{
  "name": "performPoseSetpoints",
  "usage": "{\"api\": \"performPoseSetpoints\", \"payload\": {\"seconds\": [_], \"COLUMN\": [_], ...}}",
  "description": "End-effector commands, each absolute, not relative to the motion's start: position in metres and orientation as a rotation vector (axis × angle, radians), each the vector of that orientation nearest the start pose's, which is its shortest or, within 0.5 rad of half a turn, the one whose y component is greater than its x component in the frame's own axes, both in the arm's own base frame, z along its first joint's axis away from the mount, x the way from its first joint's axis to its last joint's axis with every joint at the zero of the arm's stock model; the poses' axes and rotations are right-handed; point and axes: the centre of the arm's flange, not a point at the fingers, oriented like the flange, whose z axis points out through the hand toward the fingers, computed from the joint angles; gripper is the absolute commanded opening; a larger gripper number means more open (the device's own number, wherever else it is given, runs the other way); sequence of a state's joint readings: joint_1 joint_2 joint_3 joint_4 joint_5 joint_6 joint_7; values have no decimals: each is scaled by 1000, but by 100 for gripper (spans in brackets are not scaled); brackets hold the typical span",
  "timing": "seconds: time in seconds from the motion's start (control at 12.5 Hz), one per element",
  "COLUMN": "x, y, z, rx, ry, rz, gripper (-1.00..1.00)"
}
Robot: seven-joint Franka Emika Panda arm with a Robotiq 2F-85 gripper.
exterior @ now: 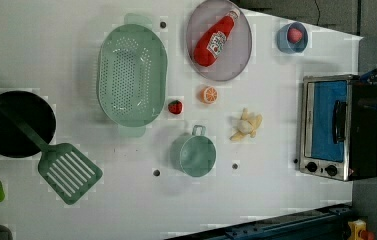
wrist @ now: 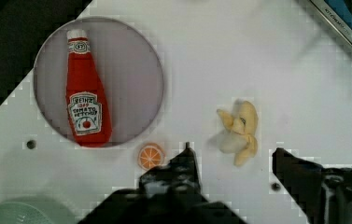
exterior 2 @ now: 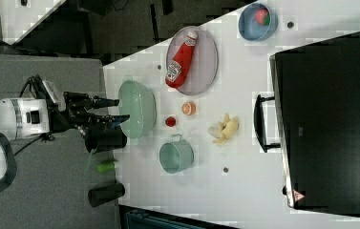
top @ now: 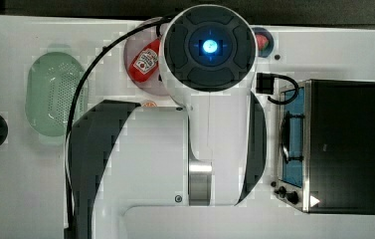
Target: Pick banana from table and place on oven.
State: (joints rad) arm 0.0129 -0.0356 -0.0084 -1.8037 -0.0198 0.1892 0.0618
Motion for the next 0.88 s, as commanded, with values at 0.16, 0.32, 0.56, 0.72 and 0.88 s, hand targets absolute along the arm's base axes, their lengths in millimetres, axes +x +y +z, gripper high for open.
{"api": "performPoseSetpoints", "payload": {"seconds": [0.16, 0.32, 0.56, 0.72, 0.88], "x": [365, 365, 374, 392, 417], "y": [-21, -20, -20, -20, -19], "z": [637, 636, 619, 592, 555], "rx": [-2796, -2797, -2810, -2822, -2830], "ry": [1368, 1368, 1373, 1378, 1381], "rz": [-5, -2, 43, 84, 105], "gripper": [81, 100, 100, 100, 100]}}
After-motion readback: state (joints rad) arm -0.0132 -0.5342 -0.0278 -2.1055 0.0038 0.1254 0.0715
